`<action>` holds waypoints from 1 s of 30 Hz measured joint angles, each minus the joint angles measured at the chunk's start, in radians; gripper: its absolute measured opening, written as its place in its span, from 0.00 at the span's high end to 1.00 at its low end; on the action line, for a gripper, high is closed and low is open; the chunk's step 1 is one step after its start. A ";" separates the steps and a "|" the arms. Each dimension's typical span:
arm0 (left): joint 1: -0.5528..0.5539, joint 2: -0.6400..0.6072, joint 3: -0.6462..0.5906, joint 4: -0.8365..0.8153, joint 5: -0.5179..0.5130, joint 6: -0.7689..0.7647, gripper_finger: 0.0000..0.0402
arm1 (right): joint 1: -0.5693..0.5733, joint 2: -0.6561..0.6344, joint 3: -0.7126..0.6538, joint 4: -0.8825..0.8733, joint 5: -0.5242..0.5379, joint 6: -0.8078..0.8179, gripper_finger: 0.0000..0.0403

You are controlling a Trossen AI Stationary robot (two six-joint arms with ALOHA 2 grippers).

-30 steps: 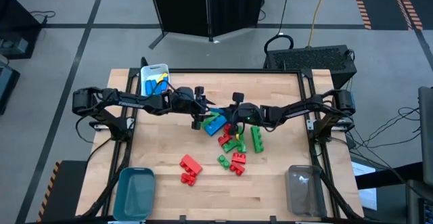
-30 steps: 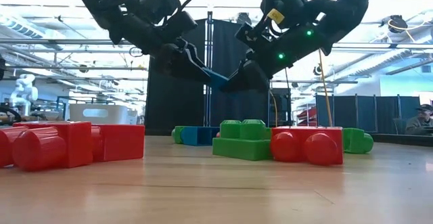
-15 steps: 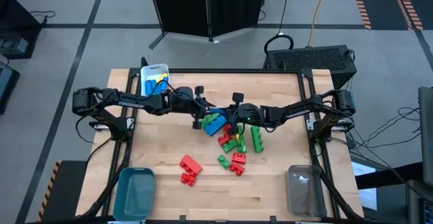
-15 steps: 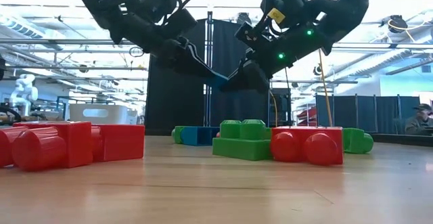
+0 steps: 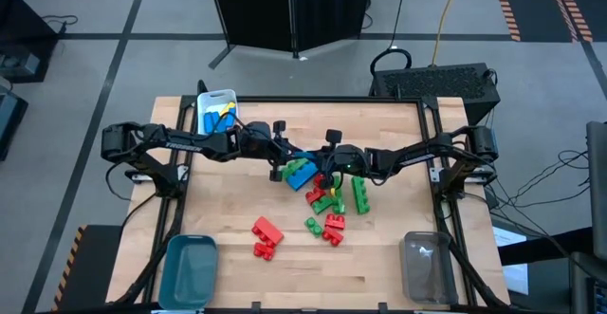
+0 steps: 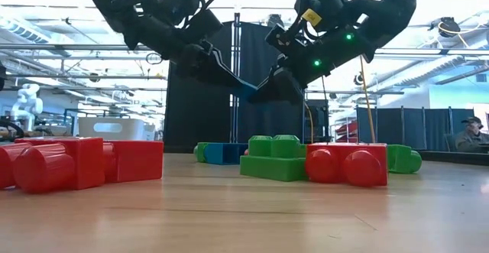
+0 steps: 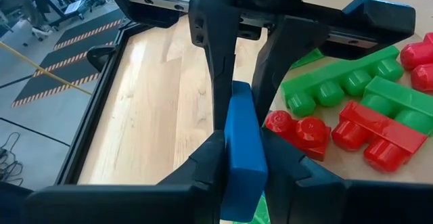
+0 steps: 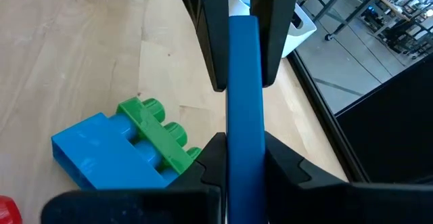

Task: Sort blocks by size
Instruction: Put the dark blue block into the white bin

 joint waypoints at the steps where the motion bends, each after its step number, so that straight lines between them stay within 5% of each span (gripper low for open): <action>1: 0.000 0.000 0.000 0.000 0.000 -0.002 0.84 | 0.000 0.000 0.000 0.000 0.000 0.000 0.90; 12: 0.001 -0.001 0.001 0.001 -0.028 -0.011 0.86 | 0.001 0.000 0.000 0.014 0.018 0.026 0.73; 30: 0.002 -0.043 0.001 -0.051 -0.276 -0.054 0.93 | 0.001 0.000 0.001 -0.082 0.229 0.084 0.46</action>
